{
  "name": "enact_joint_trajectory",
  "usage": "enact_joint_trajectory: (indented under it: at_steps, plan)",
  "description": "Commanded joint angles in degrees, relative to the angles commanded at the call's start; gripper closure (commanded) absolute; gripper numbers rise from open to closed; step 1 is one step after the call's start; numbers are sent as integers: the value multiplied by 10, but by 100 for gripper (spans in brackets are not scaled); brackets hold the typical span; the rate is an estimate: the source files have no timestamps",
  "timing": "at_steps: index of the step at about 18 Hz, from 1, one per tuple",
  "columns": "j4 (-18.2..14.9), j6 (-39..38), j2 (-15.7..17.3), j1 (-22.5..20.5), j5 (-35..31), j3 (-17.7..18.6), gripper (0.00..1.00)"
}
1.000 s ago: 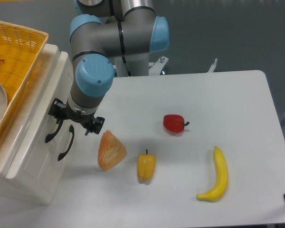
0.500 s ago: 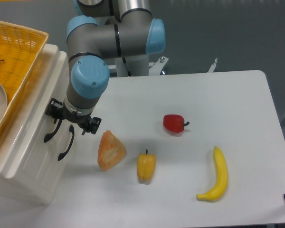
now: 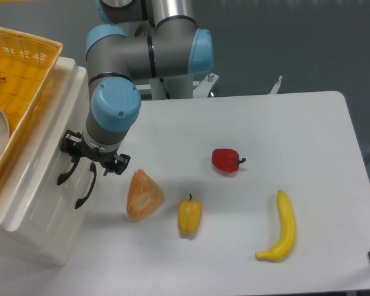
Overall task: Slide open the top white drawer
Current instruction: 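Hook the gripper fingers into the upper drawer's black handle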
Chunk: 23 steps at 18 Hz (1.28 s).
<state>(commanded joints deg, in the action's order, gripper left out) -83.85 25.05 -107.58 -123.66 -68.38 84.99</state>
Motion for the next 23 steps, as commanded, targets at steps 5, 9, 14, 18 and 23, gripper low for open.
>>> enact_joint_trajectory:
  at_steps: [5,9,14,18,23]
  plan:
    - [0,-10,7,11,-2,0,30]
    - [0,-14,7,11,-2,-1,36]
    - [0,-15,4,11,-2,0,45]
    - [0,-18,4,11,-2,0,57]
    - [0,-18,5,11,-1,-1,71]
